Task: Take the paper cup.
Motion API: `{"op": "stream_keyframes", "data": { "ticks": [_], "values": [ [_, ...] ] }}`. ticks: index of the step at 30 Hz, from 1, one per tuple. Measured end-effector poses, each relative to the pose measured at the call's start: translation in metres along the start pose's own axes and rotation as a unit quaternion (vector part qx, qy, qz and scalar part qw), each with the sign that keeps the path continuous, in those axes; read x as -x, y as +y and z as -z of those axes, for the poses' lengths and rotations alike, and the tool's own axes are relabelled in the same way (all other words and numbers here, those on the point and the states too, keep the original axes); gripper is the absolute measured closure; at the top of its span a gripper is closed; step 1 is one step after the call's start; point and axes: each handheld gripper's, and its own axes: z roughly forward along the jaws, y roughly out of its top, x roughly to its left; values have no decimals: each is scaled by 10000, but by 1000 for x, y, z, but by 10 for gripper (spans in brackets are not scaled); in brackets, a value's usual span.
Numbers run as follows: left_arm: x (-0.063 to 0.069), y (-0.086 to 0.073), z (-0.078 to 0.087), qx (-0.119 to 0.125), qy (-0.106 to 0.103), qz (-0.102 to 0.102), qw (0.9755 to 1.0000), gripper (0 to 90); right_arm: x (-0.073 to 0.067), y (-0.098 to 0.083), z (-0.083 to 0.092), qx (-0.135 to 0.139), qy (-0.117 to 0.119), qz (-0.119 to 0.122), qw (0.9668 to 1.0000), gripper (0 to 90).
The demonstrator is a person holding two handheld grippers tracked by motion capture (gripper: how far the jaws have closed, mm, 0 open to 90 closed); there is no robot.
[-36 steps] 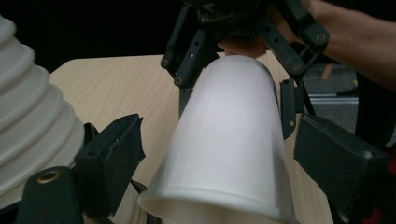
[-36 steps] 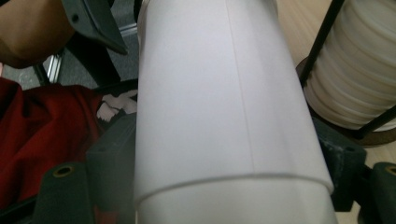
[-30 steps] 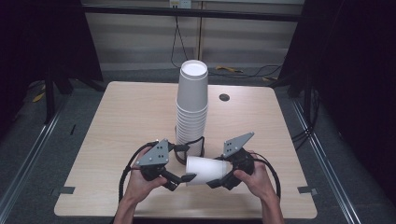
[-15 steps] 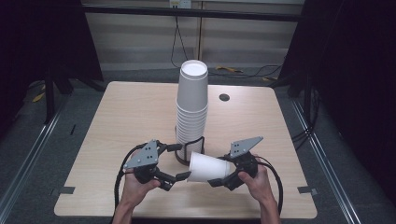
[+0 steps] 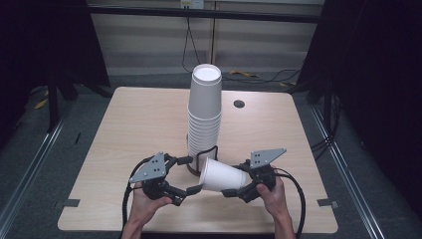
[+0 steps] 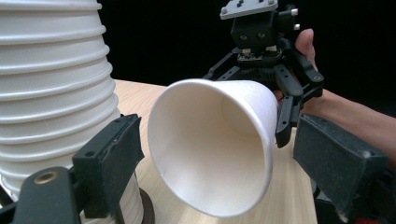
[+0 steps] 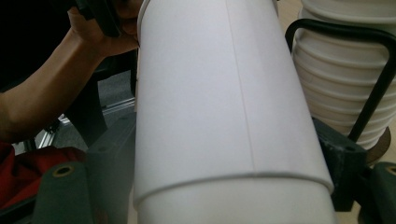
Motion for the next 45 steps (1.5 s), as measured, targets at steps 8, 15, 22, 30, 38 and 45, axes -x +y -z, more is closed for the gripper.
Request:
{"op": "stream_keyframes", "data": {
  "ticks": [8, 15, 22, 30, 38, 45],
  "values": [
    [-1, -3, -4, -11, -151, 49, 9999, 154, 2, -13, 0, 370, 73, -56, 9993, 218],
    [-3, -6, -11, -82, -226, 106, 9997, 154, 4, -20, -3, 598, 235, -117, 9979, 218],
    [-5, -9, -15, -105, -199, 196, 9996, 147, 4, -22, -5, 693, 305, -99, 9971, 218],
    [-9, -11, -21, -265, -194, 274, 9991, 0, 3, -19, -7, 678, 348, 4, 9971, 219],
    [-12, -15, -32, -355, -474, 353, 9976, 0, 2, -14, -11, 631, 394, 91, 9972, 219],
    [-13, -15, -38, -339, -714, 425, 9960, 41, 1, -13, -14, 599, 411, 132, 9973, 219]
  ]
}}
